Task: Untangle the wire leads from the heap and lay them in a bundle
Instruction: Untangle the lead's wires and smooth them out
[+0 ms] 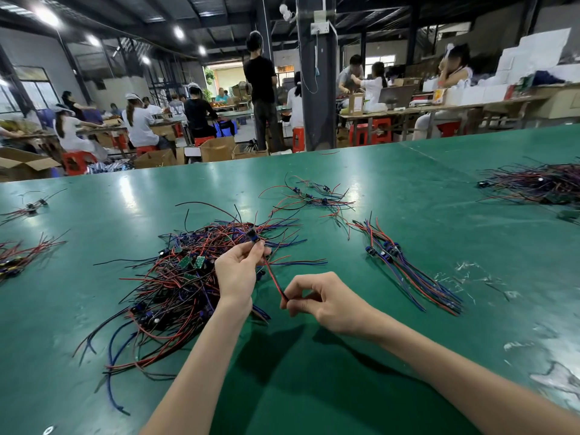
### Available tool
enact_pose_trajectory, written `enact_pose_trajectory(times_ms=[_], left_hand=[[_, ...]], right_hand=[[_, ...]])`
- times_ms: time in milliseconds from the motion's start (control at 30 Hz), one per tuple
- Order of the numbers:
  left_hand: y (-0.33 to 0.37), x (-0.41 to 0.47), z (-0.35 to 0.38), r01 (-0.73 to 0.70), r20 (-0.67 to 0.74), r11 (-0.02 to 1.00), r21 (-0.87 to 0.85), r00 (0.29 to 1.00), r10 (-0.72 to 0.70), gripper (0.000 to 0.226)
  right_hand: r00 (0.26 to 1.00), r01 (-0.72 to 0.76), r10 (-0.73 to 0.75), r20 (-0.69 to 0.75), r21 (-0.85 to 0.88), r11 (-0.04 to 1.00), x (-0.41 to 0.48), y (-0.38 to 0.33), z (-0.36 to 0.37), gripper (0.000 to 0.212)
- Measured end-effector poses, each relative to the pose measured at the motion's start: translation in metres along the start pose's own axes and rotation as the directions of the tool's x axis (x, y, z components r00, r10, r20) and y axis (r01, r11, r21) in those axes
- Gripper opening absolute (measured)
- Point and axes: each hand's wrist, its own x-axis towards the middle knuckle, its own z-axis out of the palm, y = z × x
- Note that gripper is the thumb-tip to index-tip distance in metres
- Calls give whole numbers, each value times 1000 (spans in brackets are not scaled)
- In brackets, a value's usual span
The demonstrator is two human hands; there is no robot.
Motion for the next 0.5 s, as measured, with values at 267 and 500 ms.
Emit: enact_pose_trajectory(times_ms=[267,500], left_hand=[[-3,1,1,8,16,1000,1,1000,-8,10],[1,-1,0,4,-14,1000,-11,1000,-4,8]], right_hand=[[1000,-5,5,18,22,1000,0,0,-1,8],[956,-293,281,90,180,939,3,3,-5,13]])
